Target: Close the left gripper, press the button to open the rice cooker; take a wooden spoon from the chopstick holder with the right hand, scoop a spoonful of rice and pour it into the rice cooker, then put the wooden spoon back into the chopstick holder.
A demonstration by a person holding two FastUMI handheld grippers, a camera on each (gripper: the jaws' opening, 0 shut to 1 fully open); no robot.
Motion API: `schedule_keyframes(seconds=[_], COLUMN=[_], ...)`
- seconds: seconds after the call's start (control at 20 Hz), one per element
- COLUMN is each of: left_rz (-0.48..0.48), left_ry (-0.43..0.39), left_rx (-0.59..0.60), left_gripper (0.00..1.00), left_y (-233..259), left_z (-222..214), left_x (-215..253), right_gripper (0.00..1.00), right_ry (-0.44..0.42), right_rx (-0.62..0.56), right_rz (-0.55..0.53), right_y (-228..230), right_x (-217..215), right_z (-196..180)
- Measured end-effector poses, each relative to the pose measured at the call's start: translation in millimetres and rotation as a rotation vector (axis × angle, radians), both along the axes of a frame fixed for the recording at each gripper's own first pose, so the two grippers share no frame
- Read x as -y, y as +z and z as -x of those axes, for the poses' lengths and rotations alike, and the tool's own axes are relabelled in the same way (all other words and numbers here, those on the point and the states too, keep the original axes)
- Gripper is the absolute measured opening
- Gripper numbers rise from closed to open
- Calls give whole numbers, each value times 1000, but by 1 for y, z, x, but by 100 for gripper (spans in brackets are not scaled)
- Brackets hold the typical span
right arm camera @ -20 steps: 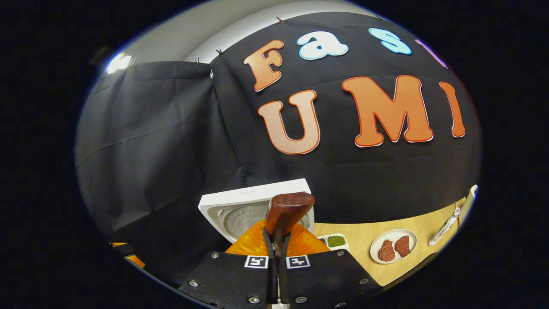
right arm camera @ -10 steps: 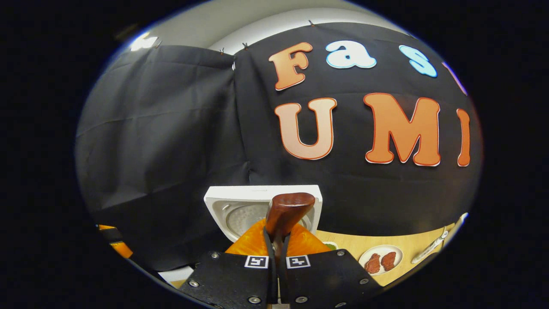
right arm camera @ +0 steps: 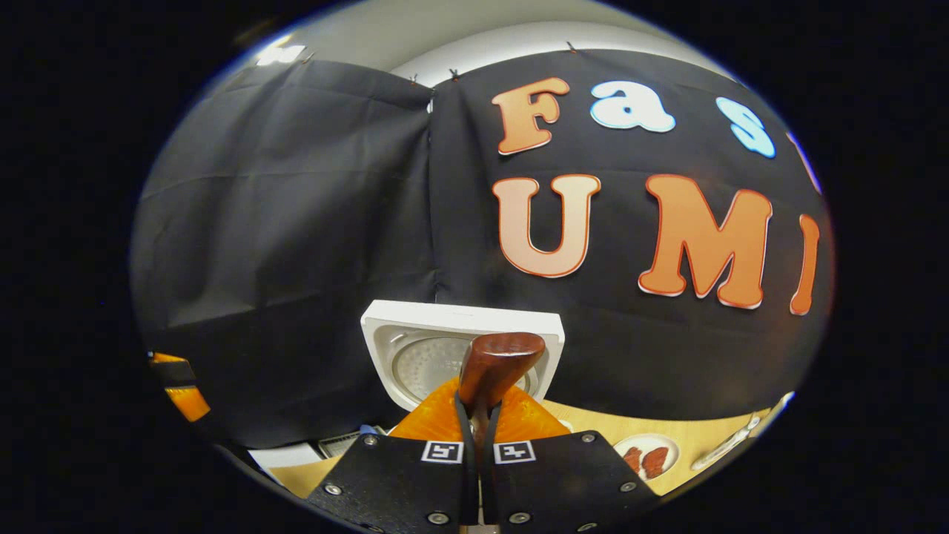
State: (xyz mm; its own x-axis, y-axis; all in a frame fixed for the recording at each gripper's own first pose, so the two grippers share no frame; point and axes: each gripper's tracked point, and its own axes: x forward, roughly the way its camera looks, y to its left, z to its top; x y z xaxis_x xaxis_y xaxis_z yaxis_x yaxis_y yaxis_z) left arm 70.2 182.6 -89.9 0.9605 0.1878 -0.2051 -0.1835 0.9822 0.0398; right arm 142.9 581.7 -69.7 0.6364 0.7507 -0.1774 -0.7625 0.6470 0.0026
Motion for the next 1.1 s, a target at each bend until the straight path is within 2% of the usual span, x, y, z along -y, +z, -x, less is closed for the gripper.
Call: schedule_keyframes(seconds=[0.15,0.35,0.55,0.75,1.1], left_rz=[2,6,28,49,42], left_ry=[-7,-18,-24,-33,-62], left_rx=[5,21,31,37,32], left_gripper=[100,100,100,100,100], left_y=[4,11,16,17,17], left_z=[0,2,-2,-8,-18], left_x=[4,7,9,12,28], right_gripper=[1,1,1,1,1], right_ry=[-54,-151,-244,-350,-540], right_rx=[-108,-266,-308,-302,-271], right_rz=[-89,-267,-351,-389,-389], right_y=[5,16,28,35,15], right_x=[1,22,61,121,282], right_z=[2,-5,-14,-27,-19])
